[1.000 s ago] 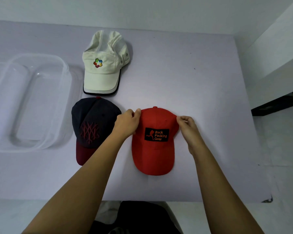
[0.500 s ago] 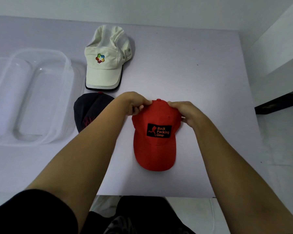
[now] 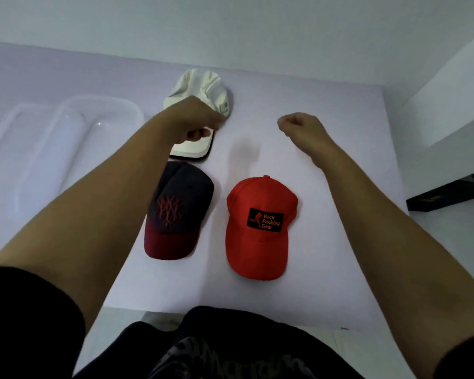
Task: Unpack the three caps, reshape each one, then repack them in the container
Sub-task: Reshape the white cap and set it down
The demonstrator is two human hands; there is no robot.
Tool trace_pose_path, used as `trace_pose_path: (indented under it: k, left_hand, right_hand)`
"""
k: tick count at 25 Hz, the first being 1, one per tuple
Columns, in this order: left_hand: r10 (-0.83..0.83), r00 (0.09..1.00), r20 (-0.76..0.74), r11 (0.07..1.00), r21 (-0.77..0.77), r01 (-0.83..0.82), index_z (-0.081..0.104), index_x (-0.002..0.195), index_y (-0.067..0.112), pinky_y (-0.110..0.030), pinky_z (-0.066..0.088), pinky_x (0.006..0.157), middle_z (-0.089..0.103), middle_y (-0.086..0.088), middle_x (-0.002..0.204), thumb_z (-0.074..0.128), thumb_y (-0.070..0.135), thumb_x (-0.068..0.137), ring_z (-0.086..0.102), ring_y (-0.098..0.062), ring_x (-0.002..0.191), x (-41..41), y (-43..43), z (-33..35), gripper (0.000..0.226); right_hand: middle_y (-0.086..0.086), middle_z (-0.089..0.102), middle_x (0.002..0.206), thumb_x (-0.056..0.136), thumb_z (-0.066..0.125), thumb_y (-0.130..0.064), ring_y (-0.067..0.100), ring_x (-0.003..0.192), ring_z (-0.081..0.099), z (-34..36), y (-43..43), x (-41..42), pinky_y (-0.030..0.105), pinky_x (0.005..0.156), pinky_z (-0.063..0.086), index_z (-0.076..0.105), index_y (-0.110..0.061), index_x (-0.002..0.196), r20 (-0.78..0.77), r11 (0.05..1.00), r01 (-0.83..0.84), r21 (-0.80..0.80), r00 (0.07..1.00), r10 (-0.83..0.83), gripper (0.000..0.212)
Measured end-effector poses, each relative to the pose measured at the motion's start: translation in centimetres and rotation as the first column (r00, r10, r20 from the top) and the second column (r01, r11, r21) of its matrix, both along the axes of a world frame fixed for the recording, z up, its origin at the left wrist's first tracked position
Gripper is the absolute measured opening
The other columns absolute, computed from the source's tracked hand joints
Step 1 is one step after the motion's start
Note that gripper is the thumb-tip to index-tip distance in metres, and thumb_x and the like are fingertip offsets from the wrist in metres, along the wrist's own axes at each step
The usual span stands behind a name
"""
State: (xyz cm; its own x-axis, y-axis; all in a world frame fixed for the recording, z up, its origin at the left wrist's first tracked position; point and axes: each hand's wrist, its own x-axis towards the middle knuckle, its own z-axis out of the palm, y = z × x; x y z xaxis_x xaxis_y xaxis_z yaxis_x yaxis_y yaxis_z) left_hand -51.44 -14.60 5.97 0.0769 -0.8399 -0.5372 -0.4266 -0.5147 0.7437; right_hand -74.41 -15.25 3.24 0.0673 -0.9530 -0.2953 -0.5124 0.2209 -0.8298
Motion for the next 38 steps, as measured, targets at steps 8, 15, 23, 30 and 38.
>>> trace_pose_path:
  k: [8, 15, 23, 30, 38]
  left_hand:
    - [-0.219, 0.852, 0.475, 0.944, -0.119, 0.309, 0.067, 0.102, 0.010, -0.031, 0.044, 0.089, 0.067, -0.014, 0.101, 0.044, 0.015, 0.092, 0.064, -0.027, 0.096, 10.2, -1.9, -4.8, 0.026]
    - [-0.638, 0.538, 0.551, 0.690, 0.101, 0.716, -0.013, 0.149, 0.018, -0.040, 0.025, 0.115, -0.019, -0.012, 0.157, 0.058, -0.002, 0.081, -0.001, -0.030, 0.147, 14.0, -3.8, -10.6, 0.100]
    - [-0.550, 0.403, 0.731, 0.636, 0.055, 0.770, -0.014, 0.149, 0.020, -0.057, 0.027, 0.109, -0.022, -0.013, 0.156, 0.047, 0.019, 0.094, -0.003, -0.042, 0.143, 12.9, -3.9, -13.5, 0.081]
    - [-0.256, 0.623, 0.739, 0.585, -0.395, 0.708, 0.039, 0.139, 0.000, -0.060, 0.054, 0.065, 0.042, -0.032, 0.139, 0.014, 0.005, 0.082, 0.045, -0.061, 0.117, 12.1, -3.3, -12.6, 0.063]
    - [-0.007, 0.764, 0.646, 0.610, -0.603, 0.515, 0.027, 0.144, -0.002, -0.065, 0.040, 0.093, 0.026, -0.031, 0.149, 0.054, -0.006, 0.084, 0.027, -0.055, 0.133, 10.6, -2.4, -8.1, 0.066]
  right_hand:
    - [0.004, 0.057, 0.131, 0.092, 0.052, -0.019, 0.017, 0.119, 0.053, -3.2, -2.5, 14.0, 0.020, 0.093, 0.037, 0.057, -0.015, 0.126, -0.227, 0.917, -0.399, 0.013, 0.892, 0.391, 0.034]
    - [-0.006, -0.015, 0.158, 0.070, 0.077, -0.012, 0.027, 0.143, 0.018, -8.8, -4.6, 18.5, 0.042, 0.109, 0.034, -0.005, -0.025, 0.149, -0.471, 0.818, -0.517, 0.254, 0.672, 0.571, 0.115]
    - [-0.006, -0.006, 0.159, 0.085, 0.059, -0.039, 0.022, 0.146, 0.010, -9.8, -5.0, 18.9, 0.046, 0.114, 0.021, 0.002, -0.028, 0.150, -0.422, 0.879, -0.453, 0.148, 0.775, 0.470, 0.087]
    - [0.009, -0.003, 0.159, 0.086, 0.060, -0.018, 0.030, 0.141, 0.025, -8.5, -4.9, 20.1, 0.043, 0.103, 0.039, -0.004, -0.010, 0.149, -0.569, 0.948, -0.294, -0.120, 0.803, 0.177, 0.090]
    - [0.025, 0.012, 0.154, 0.094, 0.046, -0.004, 0.037, 0.144, 0.015, -4.9, -3.4, 21.5, 0.044, 0.109, 0.033, 0.007, 0.004, 0.145, -0.511, 0.832, -0.302, -0.466, 0.859, 0.026, 0.065]
